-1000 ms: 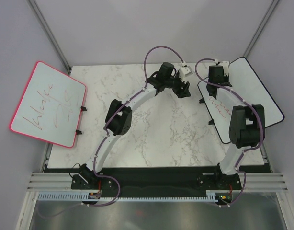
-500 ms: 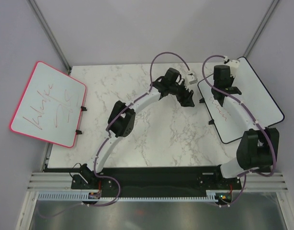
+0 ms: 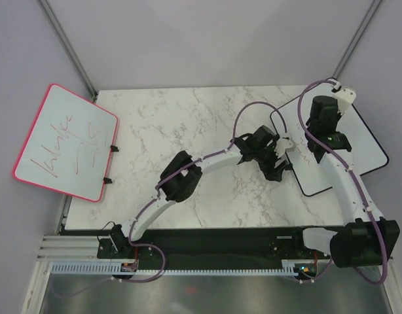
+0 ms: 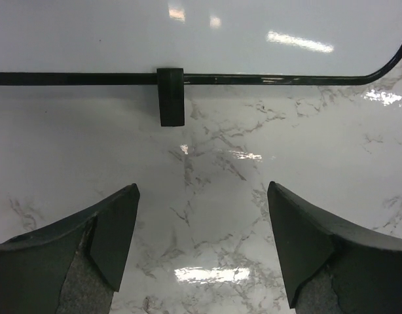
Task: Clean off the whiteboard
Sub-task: Erase the whiteboard at the whiteboard stand, then adjust the whiteboard stand at the center of the board.
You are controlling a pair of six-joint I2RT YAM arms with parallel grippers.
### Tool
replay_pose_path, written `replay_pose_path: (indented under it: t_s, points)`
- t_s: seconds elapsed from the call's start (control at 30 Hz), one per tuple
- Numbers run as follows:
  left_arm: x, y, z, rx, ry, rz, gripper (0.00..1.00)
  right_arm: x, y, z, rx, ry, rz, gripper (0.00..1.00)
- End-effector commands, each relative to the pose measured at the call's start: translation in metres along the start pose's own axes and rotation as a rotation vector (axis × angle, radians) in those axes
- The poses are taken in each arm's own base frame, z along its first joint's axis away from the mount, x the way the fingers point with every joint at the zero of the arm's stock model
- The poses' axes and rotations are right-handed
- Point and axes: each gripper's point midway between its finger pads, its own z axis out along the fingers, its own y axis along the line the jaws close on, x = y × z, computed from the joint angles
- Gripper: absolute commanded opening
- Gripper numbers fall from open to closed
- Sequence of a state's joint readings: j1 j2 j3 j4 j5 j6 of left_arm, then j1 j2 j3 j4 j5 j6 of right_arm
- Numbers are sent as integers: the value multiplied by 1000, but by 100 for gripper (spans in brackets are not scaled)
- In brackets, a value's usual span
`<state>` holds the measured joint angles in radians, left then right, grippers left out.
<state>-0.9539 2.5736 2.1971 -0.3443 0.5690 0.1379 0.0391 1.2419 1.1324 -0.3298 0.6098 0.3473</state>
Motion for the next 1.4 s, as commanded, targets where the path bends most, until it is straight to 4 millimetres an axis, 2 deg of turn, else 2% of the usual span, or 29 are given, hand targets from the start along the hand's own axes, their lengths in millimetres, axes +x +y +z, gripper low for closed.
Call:
replay_pose_path:
  t_s: [0.0, 0.03, 0.07, 0.13, 0.17, 0.23, 0.27, 0.33, 0.43, 0.5, 0.6, 0.67, 0.73, 0.9, 1.03, 1.2, 1.3, 1.33, 1.37]
  points:
    - [-26, 22, -6, -194, -61, -48, 87, -15, -2, -17, -46, -43, 60, 0]
    - [-38, 27, -7, -224, -91, -47, 87, -20, -2, -24, -59, -58, 75, 0]
    - [-36, 38, -4, -282, -95, -58, 87, -21, -4, -26, -65, -63, 82, 0]
    - [-51, 40, 0, -311, -139, -24, 87, -24, -6, -35, -87, -77, 97, 0]
    - [-53, 40, 3, -310, -148, -7, 88, -24, -6, -37, -93, -79, 105, 0]
    - [-53, 24, 16, -229, -164, 9, 87, -25, -10, -43, -97, -90, 117, 0]
    - [-52, 19, 21, -211, -165, 14, 85, -26, -11, -45, -100, -94, 115, 0]
    - [-37, 10, 31, -162, -137, -11, 84, -29, -16, -49, -93, -108, 114, 0]
    - [-17, 5, 41, -119, -106, -27, 84, -37, -22, -55, -83, -133, 115, 0]
    - [-20, 7, 43, -120, -121, -18, 84, -39, -24, -56, -75, -141, 116, 0]
    - [-39, 9, 44, -125, -171, 8, 81, -39, -23, -57, -80, -142, 116, 0]
    - [-46, 8, 46, -118, -196, -2, 75, -37, -23, -57, -85, -138, 115, 0]
    - [-42, 8, 50, -115, -193, -22, 69, -37, -23, -57, -82, -139, 116, 0]
    - [-27, 11, 56, -125, -164, -59, 63, -43, -24, -61, -91, -154, 126, 0]
    - [-38, 9, 56, -120, -194, -53, 52, -44, -27, -63, -81, -161, 122, 0]
    - [-29, 9, 60, -126, -172, -54, 34, -42, -29, -63, -79, -159, 118, 0]
    - [-24, 4, 63, -100, -162, -46, 17, -43, -29, -66, -87, -165, 125, 0]
    - [-23, 3, 64, -95, -159, -45, 8, -44, -30, -68, -86, -170, 127, 0]
    - [-23, 2, 65, -97, -159, -43, 4, -43, -32, -69, -86, -171, 128, 0]
